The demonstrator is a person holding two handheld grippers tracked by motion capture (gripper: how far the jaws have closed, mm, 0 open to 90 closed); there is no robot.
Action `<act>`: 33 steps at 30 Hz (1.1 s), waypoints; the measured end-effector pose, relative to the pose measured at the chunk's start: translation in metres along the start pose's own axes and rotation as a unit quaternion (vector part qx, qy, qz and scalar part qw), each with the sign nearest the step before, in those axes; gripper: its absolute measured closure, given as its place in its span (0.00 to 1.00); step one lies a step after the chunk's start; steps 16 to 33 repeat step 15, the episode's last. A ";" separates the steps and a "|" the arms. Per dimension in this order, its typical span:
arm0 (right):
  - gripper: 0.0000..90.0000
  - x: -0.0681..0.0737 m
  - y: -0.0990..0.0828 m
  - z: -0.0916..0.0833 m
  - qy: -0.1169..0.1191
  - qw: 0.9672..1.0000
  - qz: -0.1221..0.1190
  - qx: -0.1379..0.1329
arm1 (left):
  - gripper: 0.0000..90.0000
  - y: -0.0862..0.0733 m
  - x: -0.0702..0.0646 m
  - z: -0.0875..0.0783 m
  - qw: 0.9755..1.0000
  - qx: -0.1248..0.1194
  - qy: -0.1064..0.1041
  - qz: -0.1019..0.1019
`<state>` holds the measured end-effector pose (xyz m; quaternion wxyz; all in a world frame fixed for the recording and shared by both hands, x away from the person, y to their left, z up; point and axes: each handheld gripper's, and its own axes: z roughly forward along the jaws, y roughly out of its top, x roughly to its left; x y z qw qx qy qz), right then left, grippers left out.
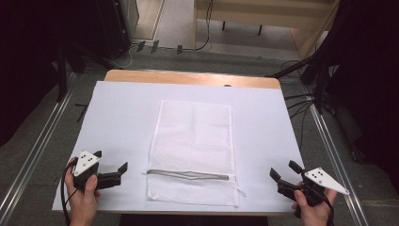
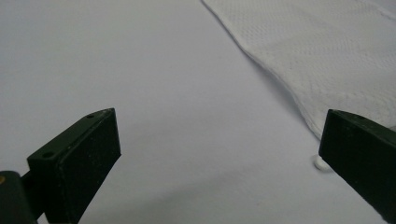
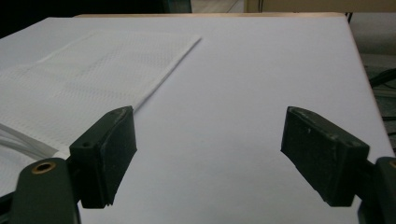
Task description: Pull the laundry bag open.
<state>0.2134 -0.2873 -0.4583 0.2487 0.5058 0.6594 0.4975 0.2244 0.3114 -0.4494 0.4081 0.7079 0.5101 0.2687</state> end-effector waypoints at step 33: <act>0.22 -0.012 -0.005 0.000 -0.014 1.000 0.004 0.004 | 0.00 -0.001 0.006 -0.002 1.000 -0.005 0.003 -0.005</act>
